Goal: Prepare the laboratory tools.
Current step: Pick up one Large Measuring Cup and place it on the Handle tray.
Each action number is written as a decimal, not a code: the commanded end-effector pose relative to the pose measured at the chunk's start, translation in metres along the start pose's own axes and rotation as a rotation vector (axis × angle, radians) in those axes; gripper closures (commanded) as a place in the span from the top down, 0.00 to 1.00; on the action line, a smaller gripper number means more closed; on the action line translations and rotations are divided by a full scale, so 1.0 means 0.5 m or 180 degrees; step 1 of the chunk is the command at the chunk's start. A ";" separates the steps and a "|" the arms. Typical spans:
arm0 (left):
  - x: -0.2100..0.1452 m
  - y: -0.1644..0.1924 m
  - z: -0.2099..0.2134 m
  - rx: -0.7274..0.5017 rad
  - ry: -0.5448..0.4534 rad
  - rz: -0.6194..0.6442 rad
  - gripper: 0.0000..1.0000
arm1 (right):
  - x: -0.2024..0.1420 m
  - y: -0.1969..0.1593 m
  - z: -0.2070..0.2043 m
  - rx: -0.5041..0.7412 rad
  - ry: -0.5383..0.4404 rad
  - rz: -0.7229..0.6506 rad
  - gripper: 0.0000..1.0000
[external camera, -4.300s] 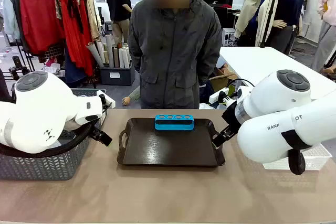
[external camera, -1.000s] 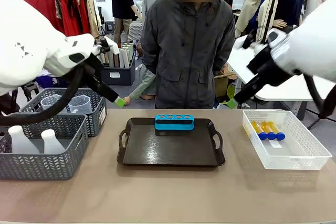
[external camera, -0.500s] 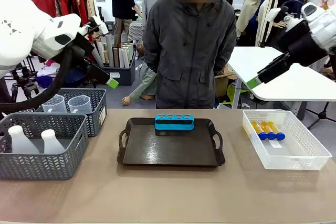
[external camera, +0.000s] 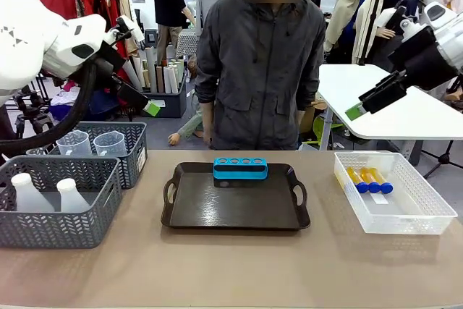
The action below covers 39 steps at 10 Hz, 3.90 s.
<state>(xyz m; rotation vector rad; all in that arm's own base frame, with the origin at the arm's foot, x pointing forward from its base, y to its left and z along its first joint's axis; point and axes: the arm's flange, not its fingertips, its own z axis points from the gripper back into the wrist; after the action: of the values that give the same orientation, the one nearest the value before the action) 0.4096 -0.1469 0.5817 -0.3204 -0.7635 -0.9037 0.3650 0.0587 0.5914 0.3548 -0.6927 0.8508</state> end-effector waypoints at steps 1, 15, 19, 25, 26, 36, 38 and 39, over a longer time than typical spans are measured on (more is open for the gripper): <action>-0.005 0.003 0.000 -0.0060 0.0009 0.0021 1.00 | 0.001 0.000 0.000 0.0012 -0.0005 -0.0029 1.00; -0.004 0.171 0.066 0.1131 0.1190 0.0940 1.00 | 0.001 0.000 0.000 0.0012 -0.0005 -0.0029 1.00; -0.071 0.261 0.003 0.1451 0.1489 0.1316 1.00 | 0.001 0.000 0.000 0.0012 -0.0005 -0.0029 1.00; -0.101 0.266 -0.007 0.1339 0.1492 0.1311 1.00 | 0.001 0.000 0.000 0.0012 -0.0005 -0.0029 1.00; -0.100 0.266 -0.018 0.1320 0.1513 0.1335 1.00 | 0.001 0.000 0.000 0.0012 -0.0005 -0.0029 1.00; -0.208 0.482 -0.258 0.0920 0.2116 0.2321 1.00 | 0.001 0.000 0.000 0.0012 -0.0005 -0.0029 1.00; -0.222 0.492 -0.297 0.0858 0.2022 0.2199 1.00 | 0.001 0.000 0.000 0.0012 -0.0005 -0.0029 1.00; -0.226 0.490 -0.309 0.0820 0.2043 0.2193 1.00 | 0.001 0.000 0.000 0.0012 -0.0005 -0.0029 1.00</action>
<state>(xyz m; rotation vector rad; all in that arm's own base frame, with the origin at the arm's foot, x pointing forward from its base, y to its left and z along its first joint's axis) 0.6296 -0.0210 0.4088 -0.0099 -0.1236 -0.1869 0.3645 0.0583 0.5909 0.3406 -0.6844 0.8458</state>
